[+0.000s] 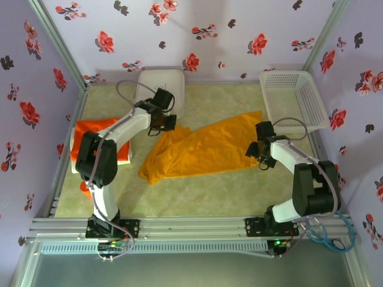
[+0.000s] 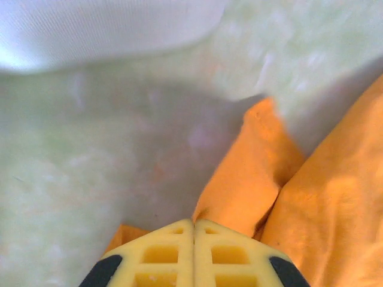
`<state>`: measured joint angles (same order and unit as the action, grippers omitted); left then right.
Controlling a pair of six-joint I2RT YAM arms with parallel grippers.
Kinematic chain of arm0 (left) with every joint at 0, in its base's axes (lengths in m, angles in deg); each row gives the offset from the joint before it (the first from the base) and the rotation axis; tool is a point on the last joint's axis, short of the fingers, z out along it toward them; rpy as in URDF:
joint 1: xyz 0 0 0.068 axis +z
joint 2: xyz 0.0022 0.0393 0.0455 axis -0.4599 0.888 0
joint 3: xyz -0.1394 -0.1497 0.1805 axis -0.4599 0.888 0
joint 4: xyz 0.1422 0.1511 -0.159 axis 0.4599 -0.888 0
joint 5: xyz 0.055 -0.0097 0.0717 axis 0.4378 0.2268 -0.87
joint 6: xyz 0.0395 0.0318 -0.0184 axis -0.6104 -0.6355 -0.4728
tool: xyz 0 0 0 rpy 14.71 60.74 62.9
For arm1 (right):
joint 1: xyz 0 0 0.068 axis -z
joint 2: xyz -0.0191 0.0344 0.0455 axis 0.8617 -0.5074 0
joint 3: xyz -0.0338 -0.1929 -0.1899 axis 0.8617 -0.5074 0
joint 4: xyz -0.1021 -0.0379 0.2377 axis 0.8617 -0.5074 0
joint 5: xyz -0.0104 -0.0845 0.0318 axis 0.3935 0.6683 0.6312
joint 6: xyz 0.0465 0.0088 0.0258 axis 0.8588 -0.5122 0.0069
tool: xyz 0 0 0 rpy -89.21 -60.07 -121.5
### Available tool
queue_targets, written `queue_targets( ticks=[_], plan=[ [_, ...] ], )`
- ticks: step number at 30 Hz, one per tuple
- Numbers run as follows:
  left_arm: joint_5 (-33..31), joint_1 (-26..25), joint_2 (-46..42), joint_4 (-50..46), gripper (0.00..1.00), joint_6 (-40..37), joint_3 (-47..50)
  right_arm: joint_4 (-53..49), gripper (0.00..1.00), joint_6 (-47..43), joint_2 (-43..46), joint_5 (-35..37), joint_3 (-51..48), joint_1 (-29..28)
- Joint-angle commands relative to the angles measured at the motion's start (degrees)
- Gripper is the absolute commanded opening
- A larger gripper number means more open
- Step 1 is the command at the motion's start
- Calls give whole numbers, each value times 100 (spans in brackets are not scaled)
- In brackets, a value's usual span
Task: Fold and stack the t-shirts
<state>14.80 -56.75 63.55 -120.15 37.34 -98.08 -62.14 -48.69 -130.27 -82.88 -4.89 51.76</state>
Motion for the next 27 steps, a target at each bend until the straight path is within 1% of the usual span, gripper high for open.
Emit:
queue_targets(
  ticks=[1, 5, 9, 12, 15, 17, 19, 20, 21, 22, 23, 24, 26, 27],
  plan=[
    [-539, 84, -318, -540, 0, -491, -543, 123, 77, 128, -176, -144, 168, 28],
    [-844, 238, -366, -592, 0, -737, -974, 164, 76, 138, -222, -195, 176, 28],
    [-1011, 555, -287, -624, 0, -943, -1600, 39, 76, 95, -108, -106, 194, 30],
    [-1010, 748, -59, -792, 0, -1055, -2370, -59, 76, 55, 24, -25, 188, 31],
    [-1011, 825, 245, -944, 0, -1214, -3157, -132, 76, 42, 120, 49, 183, 28],
    [-1028, 876, 318, -787, 0, -1256, -3373, -178, 76, 42, 171, 69, 194, 32],
    [-1028, 947, 350, -410, 4, -1313, -3357, -195, 76, 66, 224, 69, 194, 29],
    [-1023, 995, 395, -291, 7, -1328, -3373, -196, 76, 79, 240, 54, 186, 28],
    [-1035, 1038, 467, -207, 13, -1341, -3399, -193, 77, 88, 249, 23, 191, 28],
    [-1037, 1086, 556, -193, 24, -1316, -3451, -177, 77, 99, 244, -26, 189, 28],
    [-1044, 1146, 683, -305, 36, -1237, -3561, -158, 77, 108, 241, -73, 186, 35],
    [-1035, 1214, 831, -543, 46, -1100, -3732, -153, 77, 113, 226, -108, 194, 28],
    [-999, 1303, 1039, -1040, 50, -859, -3954, -149, 78, 97, 202, -141, 194, 28],
    [-985, 1319, 1055, -1187, 53, -769, -3896, -141, 78, 98, 196, -174, 192, 28]
  ],
)
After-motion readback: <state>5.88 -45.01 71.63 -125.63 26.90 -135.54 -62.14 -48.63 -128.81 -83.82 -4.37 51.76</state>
